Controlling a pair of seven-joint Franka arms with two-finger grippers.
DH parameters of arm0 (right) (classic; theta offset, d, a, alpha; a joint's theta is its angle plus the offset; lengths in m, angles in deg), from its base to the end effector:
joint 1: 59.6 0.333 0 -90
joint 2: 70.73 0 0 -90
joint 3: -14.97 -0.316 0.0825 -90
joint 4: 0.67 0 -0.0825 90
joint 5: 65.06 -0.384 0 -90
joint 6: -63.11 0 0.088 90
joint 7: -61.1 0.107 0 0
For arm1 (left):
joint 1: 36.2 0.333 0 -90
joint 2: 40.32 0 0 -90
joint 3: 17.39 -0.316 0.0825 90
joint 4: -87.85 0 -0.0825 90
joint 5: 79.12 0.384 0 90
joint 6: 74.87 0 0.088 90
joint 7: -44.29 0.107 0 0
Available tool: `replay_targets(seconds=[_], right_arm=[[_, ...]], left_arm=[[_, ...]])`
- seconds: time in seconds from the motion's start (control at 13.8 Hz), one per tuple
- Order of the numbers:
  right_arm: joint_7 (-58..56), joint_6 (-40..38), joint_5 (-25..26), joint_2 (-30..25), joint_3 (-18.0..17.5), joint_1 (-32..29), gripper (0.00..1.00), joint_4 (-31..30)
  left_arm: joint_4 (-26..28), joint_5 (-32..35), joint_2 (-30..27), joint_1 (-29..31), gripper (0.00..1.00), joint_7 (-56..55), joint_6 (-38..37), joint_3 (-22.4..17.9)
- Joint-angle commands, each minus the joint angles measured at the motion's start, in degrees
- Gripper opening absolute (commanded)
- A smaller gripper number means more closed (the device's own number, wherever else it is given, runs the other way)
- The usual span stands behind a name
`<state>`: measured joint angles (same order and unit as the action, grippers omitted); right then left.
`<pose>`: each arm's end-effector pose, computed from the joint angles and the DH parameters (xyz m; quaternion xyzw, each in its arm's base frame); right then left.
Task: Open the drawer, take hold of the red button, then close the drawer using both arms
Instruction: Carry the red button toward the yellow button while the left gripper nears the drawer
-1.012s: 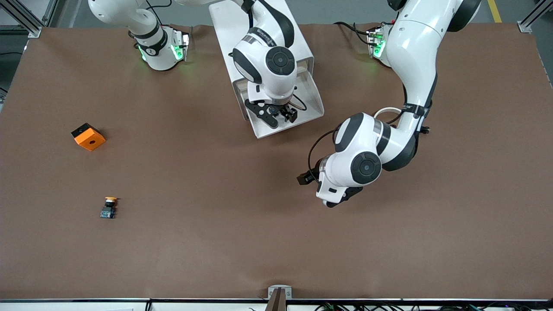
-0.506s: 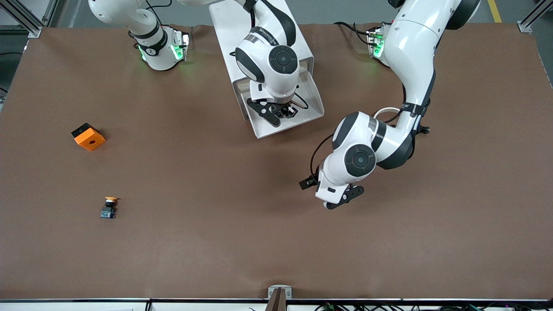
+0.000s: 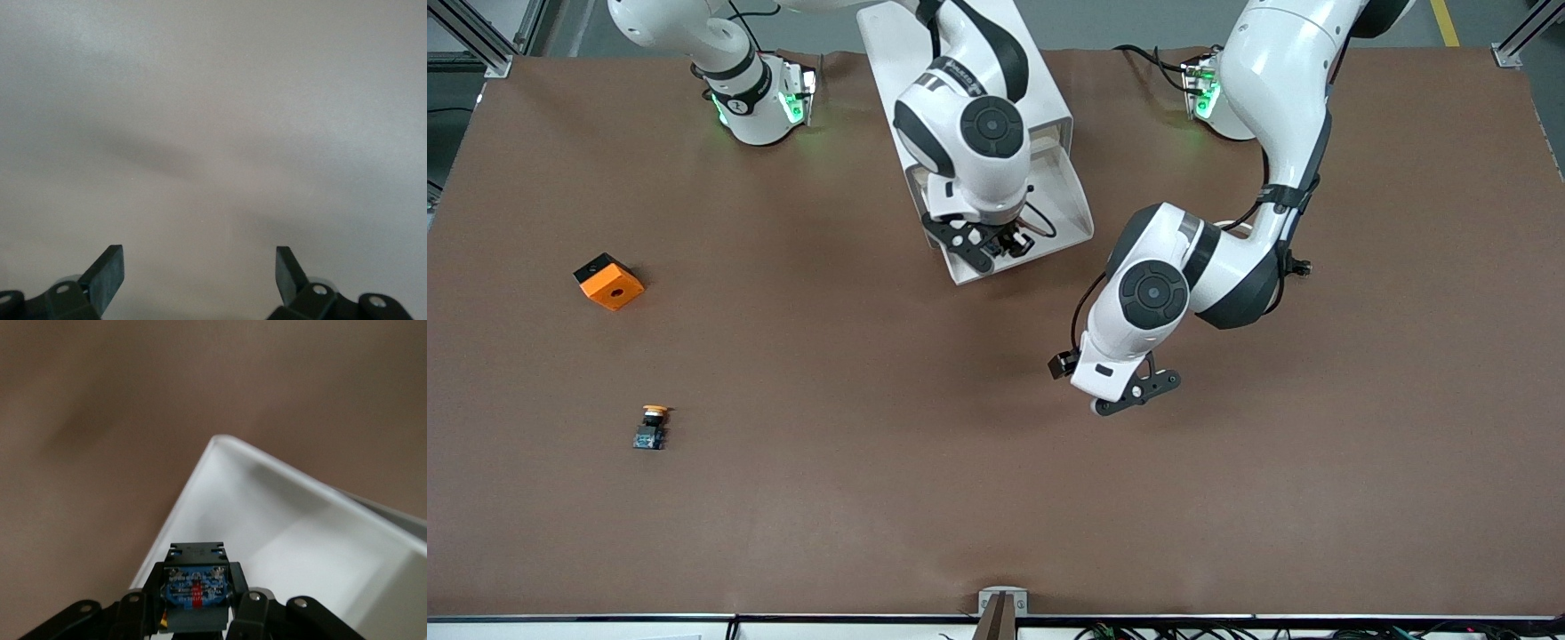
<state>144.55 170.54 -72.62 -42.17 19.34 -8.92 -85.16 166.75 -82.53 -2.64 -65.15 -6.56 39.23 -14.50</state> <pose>0.4610 0.5088 0.3826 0.9397 -0.3358 -0.0598 0.0251 0.6154 -0.3779 0.3246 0.9821 0.1823 -0.0440 0.0178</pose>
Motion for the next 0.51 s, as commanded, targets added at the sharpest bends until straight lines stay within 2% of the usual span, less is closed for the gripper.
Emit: replay_targets(seconds=[0.0, 0.22, 0.43], right_arm=[[-9.3, -6.7, -0.9, -0.8, -0.6, -6.4, 0.0, 5.1], [-24.2, -8.2, -0.6, -3.0, -0.5, -14.0, 0.0, 4.7], [-38.4, -8.6, 0.2, -3.1, -0.3, -22.5, 0.0, 3.8]], left_arm=[[3.0, 1.2, -2.4, -0.1, 1.0, -0.2, 1.1, 0.2], [4.2, 1.7, -3.1, -0.9, 1.0, 0.0, 1.1, 0.0], [8.9, 1.7, -5.8, -3.1, 1.0, 0.1, 1.0, 0.2]])
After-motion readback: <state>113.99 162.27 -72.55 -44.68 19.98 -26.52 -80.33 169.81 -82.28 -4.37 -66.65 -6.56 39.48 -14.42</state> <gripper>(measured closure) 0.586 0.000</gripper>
